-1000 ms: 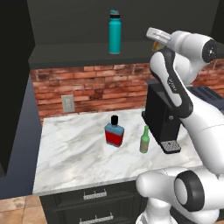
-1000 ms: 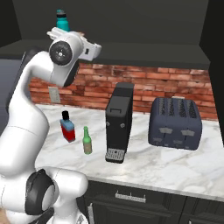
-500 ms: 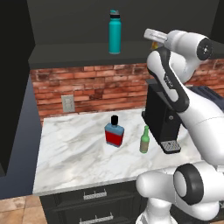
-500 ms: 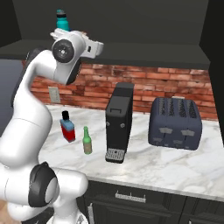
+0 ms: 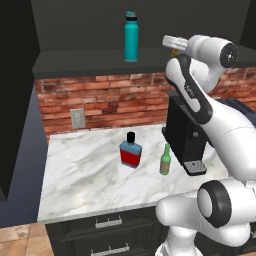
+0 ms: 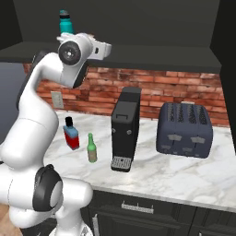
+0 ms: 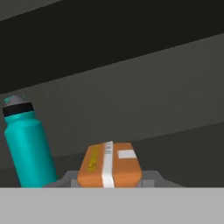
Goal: Sort all alcoholic drinks to one cabinet, and non-alcoholic drinks to the other.
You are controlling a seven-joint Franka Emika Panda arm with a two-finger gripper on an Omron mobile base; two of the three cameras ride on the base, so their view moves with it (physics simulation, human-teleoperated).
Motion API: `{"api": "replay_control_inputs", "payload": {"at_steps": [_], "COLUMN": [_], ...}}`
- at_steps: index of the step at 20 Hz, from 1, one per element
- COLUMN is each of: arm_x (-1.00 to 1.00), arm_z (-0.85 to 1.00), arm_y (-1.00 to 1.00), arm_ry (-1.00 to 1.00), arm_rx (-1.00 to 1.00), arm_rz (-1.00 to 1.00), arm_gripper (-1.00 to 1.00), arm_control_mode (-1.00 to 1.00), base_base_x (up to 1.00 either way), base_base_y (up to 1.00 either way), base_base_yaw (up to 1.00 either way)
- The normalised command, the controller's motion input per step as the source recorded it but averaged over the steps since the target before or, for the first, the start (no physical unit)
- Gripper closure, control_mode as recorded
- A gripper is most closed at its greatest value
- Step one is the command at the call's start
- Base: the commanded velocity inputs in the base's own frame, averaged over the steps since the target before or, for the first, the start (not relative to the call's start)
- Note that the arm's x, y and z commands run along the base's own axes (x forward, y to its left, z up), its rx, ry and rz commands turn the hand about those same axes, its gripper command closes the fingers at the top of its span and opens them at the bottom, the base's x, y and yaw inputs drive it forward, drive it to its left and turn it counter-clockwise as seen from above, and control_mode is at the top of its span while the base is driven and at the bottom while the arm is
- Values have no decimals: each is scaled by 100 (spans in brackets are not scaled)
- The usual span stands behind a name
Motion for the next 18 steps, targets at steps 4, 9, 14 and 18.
{"api": "replay_control_inputs", "payload": {"at_steps": [4, 9, 14, 18], "arm_x": [5, 7, 11, 21], "arm_z": [-20, -15, -9, -10], "arm_y": [-1, 0, 0, 0], "arm_ry": [0, 0, 0, 2], "arm_rx": [-5, -5, -5, -4], "arm_rz": [-2, -1, -2, -2], "arm_gripper": [100, 100, 100, 100], "arm_control_mode": [-100, -100, -100, -100], "base_base_x": [0, 0, 0, 0], "base_base_y": [0, 0, 0, 0], "base_base_yaw": [0, 0, 0, 0]}}
